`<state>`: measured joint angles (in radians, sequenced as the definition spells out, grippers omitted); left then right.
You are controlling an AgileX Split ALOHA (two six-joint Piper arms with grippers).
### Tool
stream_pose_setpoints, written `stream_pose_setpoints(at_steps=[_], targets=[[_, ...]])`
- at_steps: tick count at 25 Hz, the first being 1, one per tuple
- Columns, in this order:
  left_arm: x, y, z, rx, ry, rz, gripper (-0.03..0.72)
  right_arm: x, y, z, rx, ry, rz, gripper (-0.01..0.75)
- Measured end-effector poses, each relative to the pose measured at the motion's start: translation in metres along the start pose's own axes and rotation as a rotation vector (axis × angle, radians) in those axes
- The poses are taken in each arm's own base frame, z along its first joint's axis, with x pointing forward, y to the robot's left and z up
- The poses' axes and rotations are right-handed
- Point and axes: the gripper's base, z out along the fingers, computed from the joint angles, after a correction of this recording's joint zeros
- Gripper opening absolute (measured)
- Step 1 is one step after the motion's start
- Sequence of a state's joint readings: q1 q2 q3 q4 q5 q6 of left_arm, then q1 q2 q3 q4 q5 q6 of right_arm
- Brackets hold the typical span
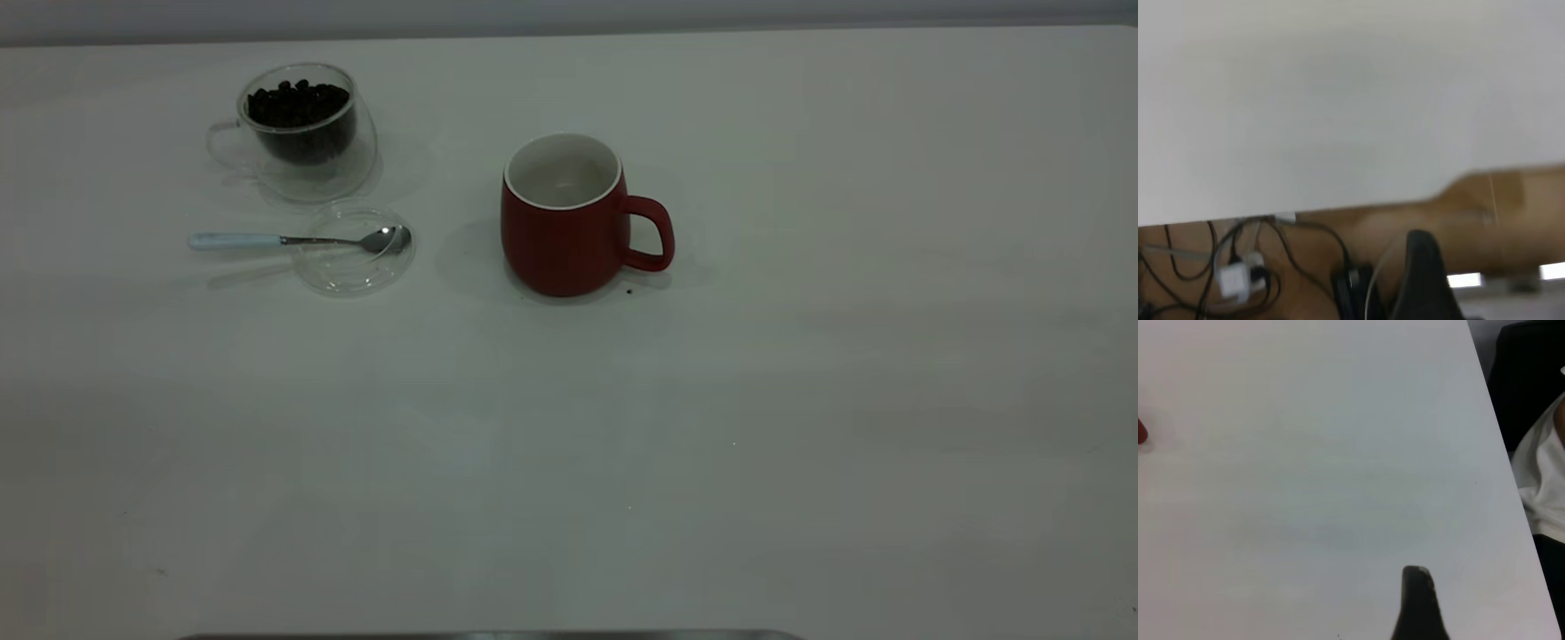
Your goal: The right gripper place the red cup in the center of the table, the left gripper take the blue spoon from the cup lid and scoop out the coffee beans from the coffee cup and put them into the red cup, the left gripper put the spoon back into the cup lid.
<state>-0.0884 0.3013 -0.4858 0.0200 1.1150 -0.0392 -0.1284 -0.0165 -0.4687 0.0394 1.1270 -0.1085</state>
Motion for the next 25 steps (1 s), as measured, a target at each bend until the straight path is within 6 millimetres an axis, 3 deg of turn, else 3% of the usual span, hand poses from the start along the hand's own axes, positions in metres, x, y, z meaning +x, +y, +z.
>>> stream_pose_setpoints(at_steps=[12,25], targets=[[0.036,0.001,-0.025,-0.083,-0.291,-0.094,0.586,0.000,0.000,0.000,0.000,0.000,0.000,0.573],[0.037,0.001,-0.026,-0.084,-0.300,-0.096,0.586,0.000,0.000,0.000,0.000,0.000,0.000,0.573]])
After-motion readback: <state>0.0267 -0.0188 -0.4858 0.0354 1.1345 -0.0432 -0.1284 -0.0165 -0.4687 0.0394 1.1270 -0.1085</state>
